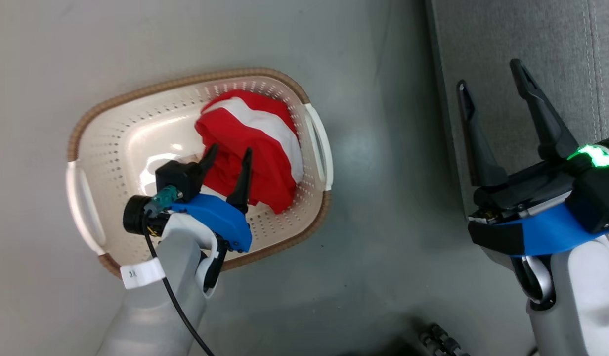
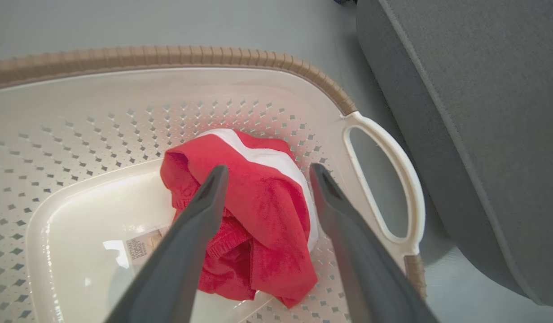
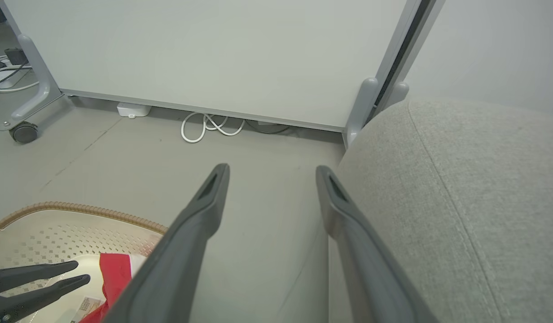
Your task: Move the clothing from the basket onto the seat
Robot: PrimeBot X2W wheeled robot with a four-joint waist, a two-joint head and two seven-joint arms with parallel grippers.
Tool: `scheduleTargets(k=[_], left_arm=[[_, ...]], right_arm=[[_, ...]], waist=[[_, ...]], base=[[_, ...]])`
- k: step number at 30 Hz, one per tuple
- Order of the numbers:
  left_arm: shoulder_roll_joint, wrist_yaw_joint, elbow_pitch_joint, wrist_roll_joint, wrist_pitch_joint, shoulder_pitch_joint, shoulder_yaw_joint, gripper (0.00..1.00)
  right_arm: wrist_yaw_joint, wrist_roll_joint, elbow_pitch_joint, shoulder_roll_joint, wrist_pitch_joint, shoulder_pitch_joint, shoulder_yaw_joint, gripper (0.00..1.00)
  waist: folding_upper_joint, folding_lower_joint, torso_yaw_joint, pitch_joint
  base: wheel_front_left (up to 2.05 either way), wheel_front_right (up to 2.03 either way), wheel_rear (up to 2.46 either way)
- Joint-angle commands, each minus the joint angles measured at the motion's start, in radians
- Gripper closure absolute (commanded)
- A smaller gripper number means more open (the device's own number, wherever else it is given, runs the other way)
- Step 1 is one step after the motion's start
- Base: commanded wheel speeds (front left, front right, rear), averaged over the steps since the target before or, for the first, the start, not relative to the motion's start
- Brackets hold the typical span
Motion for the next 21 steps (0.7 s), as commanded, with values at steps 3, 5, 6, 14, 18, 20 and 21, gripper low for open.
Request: scheduleTargets(k=[3, 5, 6, 14, 18, 20, 21], left_arm=[[0.012, -0.001, 0.055, -0.031, -0.002, -0.048, -0.006, 0.0], [0.015, -0.001, 0.093, -0.049, -0.002, -0.072, -0.009, 0.0], [0.022, -0.001, 0.112, -0.054, -0.002, -0.085, -0.006, 0.0], [0.038, -0.001, 0.193, -0.077, -0.002, -0.158, 0.018, 0.0], [0.041, -0.001, 0.204, -0.087, -0.002, -0.179, 0.03, 0.0], [0.04, -0.001, 0.213, -0.105, -0.002, -0.19, 0.046, 0.0], [0.038, 0.0, 0.22, -0.114, -0.002, -0.194, 0.058, 0.0]], right_arm=[[0.0, 0.002, 0.007, 0.017, -0.018, -0.024, 0.015, 0.0], [0.0, 0.004, 0.014, 0.026, -0.028, -0.026, 0.025, 0.0], [0.0, 0.004, 0.018, 0.031, -0.034, -0.026, 0.03, 0.0], [0.0, 0.006, 0.039, 0.059, -0.065, -0.019, 0.052, 0.0], [0.0, 0.008, 0.053, 0.066, -0.076, -0.018, 0.058, 0.0], [0.0, 0.009, 0.059, 0.069, -0.079, -0.02, 0.06, 0.0], [0.0, 0.009, 0.061, 0.071, -0.082, -0.02, 0.061, 0.0]], waist=[[0.0001, -0.0003, -0.051, 0.057], [0.0001, -0.0003, -0.065, 0.067], [0.0001, -0.0003, -0.071, 0.073], [0.0001, -0.0003, -0.108, 0.116], [0.0001, -0.0003, -0.121, 0.124], [0.0001, -0.0003, -0.126, 0.125], [0.0001, -0.0003, -0.128, 0.126]], base=[[0.0, 0.0, 0.0], [0.0, 0.0, 0.0], [0.0, 0.0, 0.0], [0.0, 0.0, 0.0], [0.0, 0.0, 0.0], [0.0, 0.0, 0.0], [0.0, 0.0, 0.0]])
